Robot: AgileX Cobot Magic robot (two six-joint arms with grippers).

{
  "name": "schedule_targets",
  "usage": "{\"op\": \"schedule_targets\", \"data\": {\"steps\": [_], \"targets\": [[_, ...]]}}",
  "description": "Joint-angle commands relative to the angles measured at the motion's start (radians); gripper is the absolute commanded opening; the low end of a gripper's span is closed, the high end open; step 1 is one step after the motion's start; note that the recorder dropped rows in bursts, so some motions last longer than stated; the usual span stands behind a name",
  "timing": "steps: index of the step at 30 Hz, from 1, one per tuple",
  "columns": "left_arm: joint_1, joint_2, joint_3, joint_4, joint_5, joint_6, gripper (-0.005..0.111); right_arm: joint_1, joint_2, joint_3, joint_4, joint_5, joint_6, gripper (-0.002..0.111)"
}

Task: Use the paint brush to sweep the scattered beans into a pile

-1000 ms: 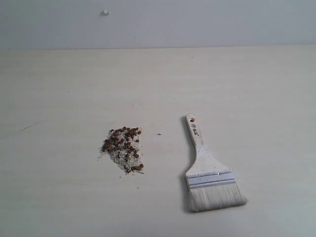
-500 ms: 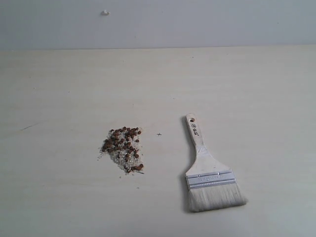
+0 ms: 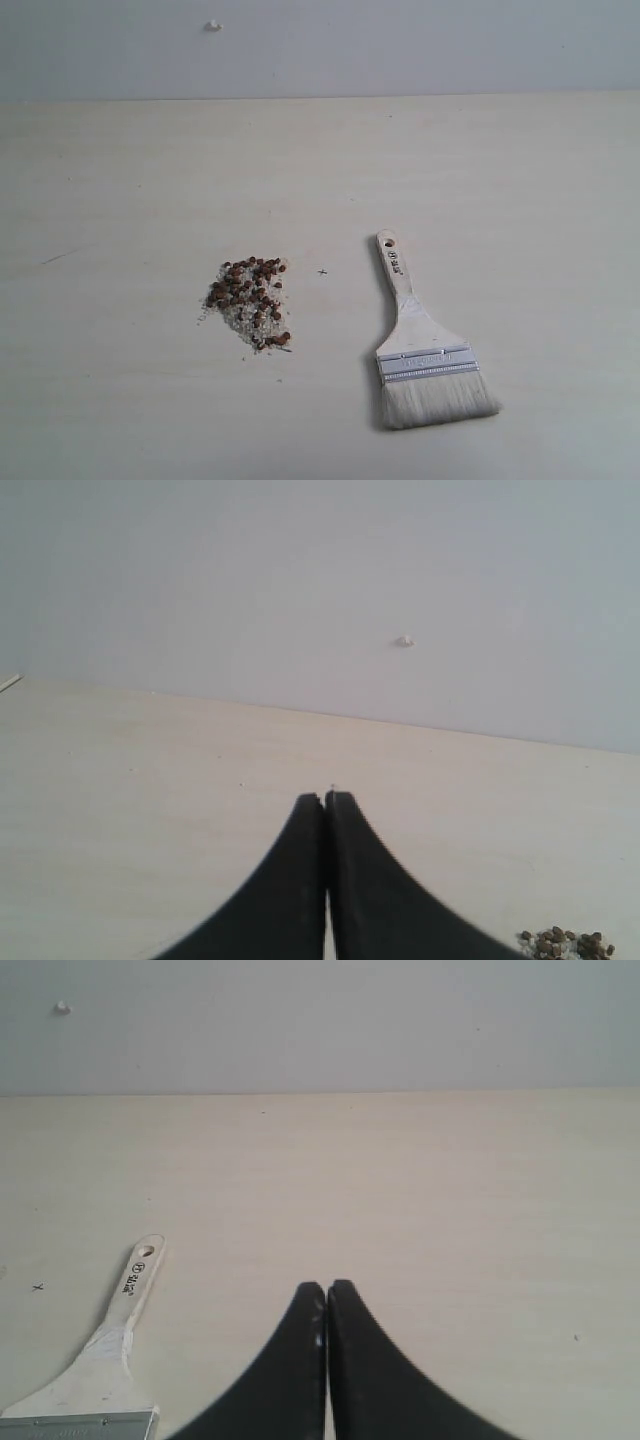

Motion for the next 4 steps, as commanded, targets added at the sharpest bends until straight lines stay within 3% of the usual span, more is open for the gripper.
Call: {"op": "schedule_targets", "data": {"steps": [1, 4], "targets": [[0.003, -0.006, 0.0, -0.002, -0.001, 0.001, 0.0, -0.006, -0.006, 0.003, -0.011, -0.002, -0.008, 0.0], [0.003, -0.006, 0.0, -0.002, -0.001, 0.001, 0.0, -0.006, -0.006, 0.003, -0.011, -0.002, -0.008, 0.0]]}}
